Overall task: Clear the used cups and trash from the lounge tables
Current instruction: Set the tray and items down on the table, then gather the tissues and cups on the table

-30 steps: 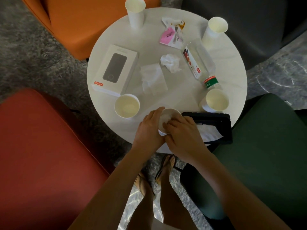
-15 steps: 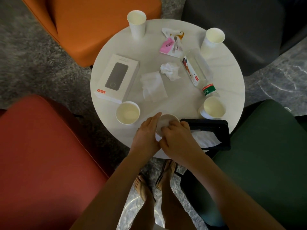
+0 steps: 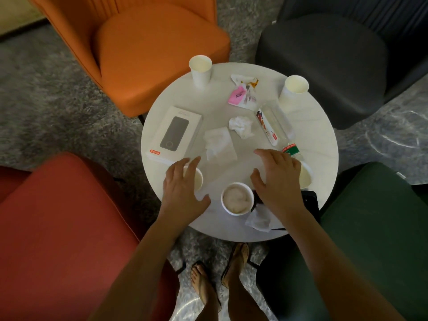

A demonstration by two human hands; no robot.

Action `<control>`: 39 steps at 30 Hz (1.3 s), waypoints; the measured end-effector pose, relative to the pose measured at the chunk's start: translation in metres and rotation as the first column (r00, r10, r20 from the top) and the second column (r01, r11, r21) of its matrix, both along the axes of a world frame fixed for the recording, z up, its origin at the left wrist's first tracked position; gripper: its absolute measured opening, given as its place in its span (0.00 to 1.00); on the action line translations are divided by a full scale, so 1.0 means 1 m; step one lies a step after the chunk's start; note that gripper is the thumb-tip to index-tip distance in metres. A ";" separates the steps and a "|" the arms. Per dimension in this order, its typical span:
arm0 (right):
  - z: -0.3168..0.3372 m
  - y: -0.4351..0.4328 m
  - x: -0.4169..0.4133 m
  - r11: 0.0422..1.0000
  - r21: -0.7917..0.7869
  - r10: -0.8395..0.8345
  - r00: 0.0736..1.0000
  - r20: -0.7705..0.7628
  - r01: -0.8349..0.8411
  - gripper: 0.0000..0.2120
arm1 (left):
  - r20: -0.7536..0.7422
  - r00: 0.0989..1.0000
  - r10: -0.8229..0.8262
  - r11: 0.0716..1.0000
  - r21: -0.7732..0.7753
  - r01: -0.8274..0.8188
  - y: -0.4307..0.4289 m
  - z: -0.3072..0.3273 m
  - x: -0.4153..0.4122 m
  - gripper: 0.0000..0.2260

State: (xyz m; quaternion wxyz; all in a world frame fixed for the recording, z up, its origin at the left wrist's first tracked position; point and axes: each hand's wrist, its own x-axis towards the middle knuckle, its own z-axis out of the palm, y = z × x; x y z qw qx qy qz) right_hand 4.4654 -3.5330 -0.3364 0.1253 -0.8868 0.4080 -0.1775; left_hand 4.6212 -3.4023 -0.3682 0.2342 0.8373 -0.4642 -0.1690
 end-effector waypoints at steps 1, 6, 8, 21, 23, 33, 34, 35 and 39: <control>-0.006 -0.005 -0.006 0.999 0.022 -0.046 0.998 -0.029 0.047 0.18 | -0.017 0.999 0.033 0.997 0.067 -0.032 0.000 -0.002 0.003 0.40; -0.045 -0.025 -0.042 0.948 0.120 -0.258 0.931 -0.257 0.295 0.32 | -0.020 1.000 0.024 0.973 0.231 -0.018 -0.006 -0.018 0.007 0.38; -0.056 -0.029 -0.051 0.926 0.136 -0.299 0.902 -0.312 0.353 0.35 | -0.013 0.999 0.037 0.975 0.220 -0.033 -0.012 -0.022 0.006 0.34; -0.024 -0.070 -0.038 0.976 0.050 -0.215 0.971 0.102 0.211 0.39 | -0.038 0.999 0.007 0.980 -0.199 -0.014 -0.100 0.071 -0.004 0.30; -0.014 -0.075 -0.025 0.977 0.126 -0.193 0.962 0.192 0.171 0.41 | -0.105 0.992 -0.064 0.962 -0.271 0.033 -0.123 0.094 -0.018 0.29; 0.022 -0.090 0.000 0.949 0.311 -0.136 0.829 0.542 -0.047 0.45 | -0.274 0.947 -0.168 0.958 -0.273 0.091 -0.158 0.128 -0.031 0.29; 0.024 -0.091 0.001 0.955 0.287 -0.105 0.826 0.553 -0.071 0.45 | -0.245 0.954 -0.173 0.958 -0.267 0.105 -0.159 0.127 -0.027 0.29; 0.025 -0.092 0.002 0.958 0.274 -0.083 0.826 0.557 -0.088 0.45 | -0.224 0.957 -0.186 0.959 -0.253 0.127 -0.161 0.127 -0.023 0.29; 0.023 -0.099 0.020 0.950 0.285 -0.041 0.852 0.523 -0.129 0.46 | -0.134 0.958 -0.255 0.961 -0.143 0.236 -0.176 0.122 -0.014 0.28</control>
